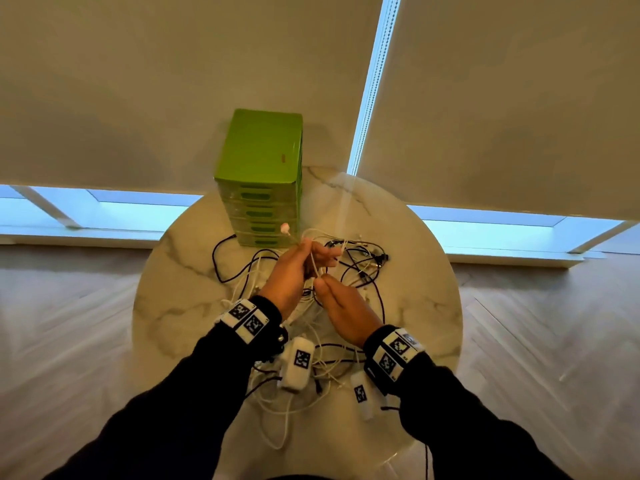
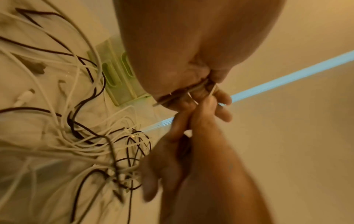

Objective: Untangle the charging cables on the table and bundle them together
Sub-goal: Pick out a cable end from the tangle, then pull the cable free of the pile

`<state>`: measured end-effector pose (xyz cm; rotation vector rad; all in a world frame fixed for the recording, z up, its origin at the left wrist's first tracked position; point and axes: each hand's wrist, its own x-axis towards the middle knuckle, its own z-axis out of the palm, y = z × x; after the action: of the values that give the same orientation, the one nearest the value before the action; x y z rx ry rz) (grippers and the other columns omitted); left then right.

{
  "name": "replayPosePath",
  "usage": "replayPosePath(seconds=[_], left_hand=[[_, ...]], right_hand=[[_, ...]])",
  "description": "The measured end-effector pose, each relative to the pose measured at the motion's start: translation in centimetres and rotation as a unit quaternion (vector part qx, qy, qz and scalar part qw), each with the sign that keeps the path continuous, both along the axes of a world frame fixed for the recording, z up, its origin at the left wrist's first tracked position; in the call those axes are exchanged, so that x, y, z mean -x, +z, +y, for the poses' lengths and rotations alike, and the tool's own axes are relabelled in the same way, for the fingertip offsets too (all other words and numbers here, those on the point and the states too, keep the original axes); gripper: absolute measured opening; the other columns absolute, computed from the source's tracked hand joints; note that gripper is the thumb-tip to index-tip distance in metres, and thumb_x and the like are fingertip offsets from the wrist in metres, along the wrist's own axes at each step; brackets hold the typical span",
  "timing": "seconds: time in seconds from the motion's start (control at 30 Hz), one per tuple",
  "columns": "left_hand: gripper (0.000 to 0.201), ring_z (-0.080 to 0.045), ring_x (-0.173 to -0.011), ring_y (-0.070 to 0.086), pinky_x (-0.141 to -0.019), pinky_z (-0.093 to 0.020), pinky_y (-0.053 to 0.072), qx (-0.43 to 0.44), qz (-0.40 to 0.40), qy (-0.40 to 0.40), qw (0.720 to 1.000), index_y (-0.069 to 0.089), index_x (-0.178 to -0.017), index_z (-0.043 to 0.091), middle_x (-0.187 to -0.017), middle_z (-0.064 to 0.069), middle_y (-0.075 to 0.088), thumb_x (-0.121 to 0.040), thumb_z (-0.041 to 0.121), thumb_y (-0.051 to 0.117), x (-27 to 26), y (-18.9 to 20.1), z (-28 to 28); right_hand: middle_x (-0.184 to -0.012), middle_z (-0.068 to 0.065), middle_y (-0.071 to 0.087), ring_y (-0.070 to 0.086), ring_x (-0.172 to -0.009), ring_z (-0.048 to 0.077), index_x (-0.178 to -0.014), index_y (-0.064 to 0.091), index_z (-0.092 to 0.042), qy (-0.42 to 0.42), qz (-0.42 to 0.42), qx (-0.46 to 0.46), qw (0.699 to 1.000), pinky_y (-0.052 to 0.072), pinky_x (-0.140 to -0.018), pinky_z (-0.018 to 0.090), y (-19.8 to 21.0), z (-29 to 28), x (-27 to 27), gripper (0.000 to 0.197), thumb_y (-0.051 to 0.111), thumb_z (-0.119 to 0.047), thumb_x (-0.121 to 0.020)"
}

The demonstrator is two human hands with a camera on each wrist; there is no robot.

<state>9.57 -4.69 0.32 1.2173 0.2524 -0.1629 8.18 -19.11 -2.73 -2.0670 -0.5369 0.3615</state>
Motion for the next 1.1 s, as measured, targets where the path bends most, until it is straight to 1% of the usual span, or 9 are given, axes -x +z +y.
replayPosePath(seconds=[0.1,0.23,0.37,0.47,0.6,0.67,0.73,0.83,1.1], left_hand=[[0.04,-0.02,-0.078,0.069,-0.081,-0.035,0.05,0.12,-0.001,0.069,0.99,0.052,-0.083,0.017,-0.071,0.001,0.065,-0.11,0.037,0.03,-0.2,0.8,1.2],[0.039,-0.009,-0.05,0.031,-0.058,-0.027,0.028,0.145,-0.048,0.138,0.979,0.049,-0.081,0.019,-0.055,0.009,0.034,-0.109,0.038,0.03,-0.5,2.2,3.9],[0.04,-0.008,-0.053,0.024,-0.054,-0.025,0.022,0.004,-0.119,0.138,0.983,0.046,-0.081,0.019,-0.057,0.011,0.031,-0.111,0.035,0.025,-0.2,4.3,6.6],[0.039,-0.009,-0.059,0.031,-0.057,-0.023,0.028,-0.162,-0.152,0.109,0.969,0.048,-0.082,0.02,-0.065,0.007,0.033,-0.111,0.034,0.026,0.8,5.0,7.4],[0.038,0.007,-0.06,0.05,-0.06,-0.009,0.04,-0.363,-0.09,-0.046,0.926,0.057,-0.093,0.011,-0.077,0.005,0.053,-0.11,0.03,0.03,3.0,3.5,5.6],[0.042,0.004,-0.065,0.059,-0.07,-0.023,0.047,-0.392,-0.042,-0.083,0.915,0.064,-0.092,0.012,-0.076,0.005,0.064,-0.11,0.031,0.032,3.6,0.8,4.9],[0.047,-0.016,-0.081,0.068,-0.084,-0.036,0.05,-0.36,-0.007,-0.051,0.932,0.069,-0.088,0.018,-0.079,0.004,0.072,-0.109,0.038,0.032,3.6,-1.1,4.6],[0.047,-0.008,-0.075,0.062,-0.073,-0.025,0.046,-0.247,0.022,0.01,0.969,0.07,-0.088,0.015,-0.076,0.01,0.069,-0.109,0.033,0.032,3.1,-1.1,4.1],[0.037,-0.01,-0.054,0.041,-0.062,-0.027,0.039,0.156,-0.013,0.154,0.976,0.043,-0.077,0.019,-0.058,0.007,0.039,-0.11,0.031,0.03,1.1,1.9,4.5]], right_hand=[[-0.071,-0.005,0.046,0.04,-0.063,0.006,-0.085,0.048,-0.018,0.001,0.046,0.001,0.999,0.036,-0.063,0.024,-1.7,-0.8,0.9,0.034,0.034,-0.038,-0.108],[-0.072,-0.005,0.049,0.039,-0.061,0.004,-0.083,0.048,-0.027,0.024,0.063,0.058,0.996,0.034,-0.064,0.022,-3.6,-2.6,1.1,0.03,0.035,-0.037,-0.108],[-0.068,-0.008,0.054,0.048,-0.061,0.006,-0.079,0.049,-0.041,0.03,0.033,0.119,0.992,0.043,-0.07,0.031,-5.4,-4.0,-0.1,0.03,0.036,-0.049,-0.105],[-0.069,-0.008,0.057,0.054,-0.067,0.013,-0.092,0.057,-0.029,0.029,0.021,0.147,0.988,0.049,-0.077,0.043,-5.1,-3.7,-1.9,0.032,0.036,-0.049,-0.105],[-0.066,-0.007,0.05,0.05,-0.066,0.02,-0.081,0.047,-0.021,-0.016,-0.071,0.142,0.987,0.044,-0.073,0.042,-1.7,-0.8,-3.6,0.033,0.036,-0.039,-0.107],[-0.066,-0.007,0.049,0.048,-0.064,0.02,-0.082,0.048,-0.021,-0.017,-0.101,0.102,0.99,0.042,-0.07,0.04,-0.1,1.1,-3.3,0.031,0.037,-0.036,-0.108],[-0.068,-0.01,0.052,0.053,-0.063,0.021,-0.09,0.055,-0.022,0.021,-0.127,0.092,0.987,0.044,-0.072,0.041,1.0,2.7,-2.2,0.031,0.035,-0.038,-0.108],[-0.07,-0.012,0.056,0.056,-0.059,0.015,-0.119,0.06,-0.021,0.064,-0.143,0.092,0.983,0.043,-0.071,0.039,1.1,3.7,-0.5,0.035,0.032,-0.04,-0.108],[-0.071,0.0,0.047,0.043,-0.065,0.012,-0.085,0.047,-0.014,0.058,0.042,-0.007,0.997,0.04,-0.068,0.032,-1.5,1.3,0.8,0.039,0.032,-0.042,-0.108]])
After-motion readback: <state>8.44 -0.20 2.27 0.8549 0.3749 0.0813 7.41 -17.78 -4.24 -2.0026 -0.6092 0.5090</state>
